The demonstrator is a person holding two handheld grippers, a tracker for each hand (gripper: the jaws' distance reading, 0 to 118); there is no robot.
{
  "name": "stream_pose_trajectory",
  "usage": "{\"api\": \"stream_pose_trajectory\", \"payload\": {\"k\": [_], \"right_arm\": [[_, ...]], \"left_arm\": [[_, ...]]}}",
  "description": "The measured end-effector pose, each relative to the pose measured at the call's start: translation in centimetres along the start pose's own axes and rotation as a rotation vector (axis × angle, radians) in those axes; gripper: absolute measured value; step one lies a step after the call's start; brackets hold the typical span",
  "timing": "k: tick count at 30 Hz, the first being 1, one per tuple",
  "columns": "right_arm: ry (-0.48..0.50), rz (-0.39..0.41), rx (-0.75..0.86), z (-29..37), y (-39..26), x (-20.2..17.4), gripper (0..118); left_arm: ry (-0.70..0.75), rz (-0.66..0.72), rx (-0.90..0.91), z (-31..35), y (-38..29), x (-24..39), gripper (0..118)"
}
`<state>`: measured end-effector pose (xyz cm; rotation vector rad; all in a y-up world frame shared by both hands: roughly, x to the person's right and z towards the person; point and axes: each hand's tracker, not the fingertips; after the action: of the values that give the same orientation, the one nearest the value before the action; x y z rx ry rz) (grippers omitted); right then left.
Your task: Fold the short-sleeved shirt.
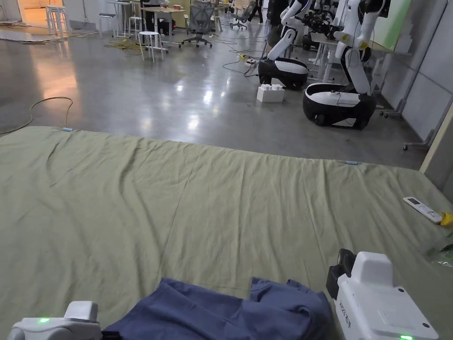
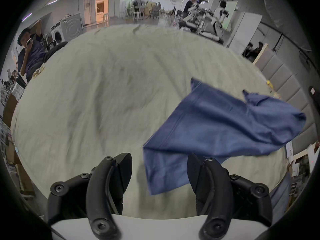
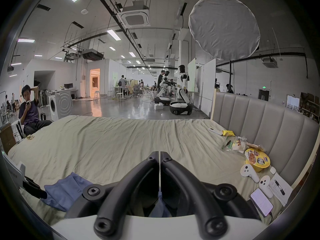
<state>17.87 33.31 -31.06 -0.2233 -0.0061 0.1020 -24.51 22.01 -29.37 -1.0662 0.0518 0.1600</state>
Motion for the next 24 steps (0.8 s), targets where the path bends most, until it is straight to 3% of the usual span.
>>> {"api": "stream_pose_trajectory", "payload": {"k": [7,11,13,19,22,24], "right_arm": [[0.001,0.002,-0.026,0.0,-0.8,0.1,2],[-0.006,0.001,-0.038,-0.2,-1.3,0.4,2],[-0.004,-0.01,-0.05,-0.5,-1.5,0.8,2],[-0.001,-0.052,-0.141,-2.2,-2.1,3.3,3],[-0.016,-0.064,-0.226,-4.2,-2.5,5.1,11],[-0.012,-0.094,-0.35,-6.1,-3.3,6.2,17]], "left_arm": [[0.08,-0.044,-0.038,-1.2,-1.0,1.3,63],[0.096,-0.093,0.007,-0.2,-1.4,3.2,19],[0.083,-0.115,-0.004,-1.9,-0.2,2.2,8],[-0.029,-0.059,0.016,-0.5,0.6,1.2,5],[-0.044,-0.022,0.092,1.1,0.9,0.7,4],[-0.064,-0.045,0.113,-1.1,1.1,0.7,4]]}}
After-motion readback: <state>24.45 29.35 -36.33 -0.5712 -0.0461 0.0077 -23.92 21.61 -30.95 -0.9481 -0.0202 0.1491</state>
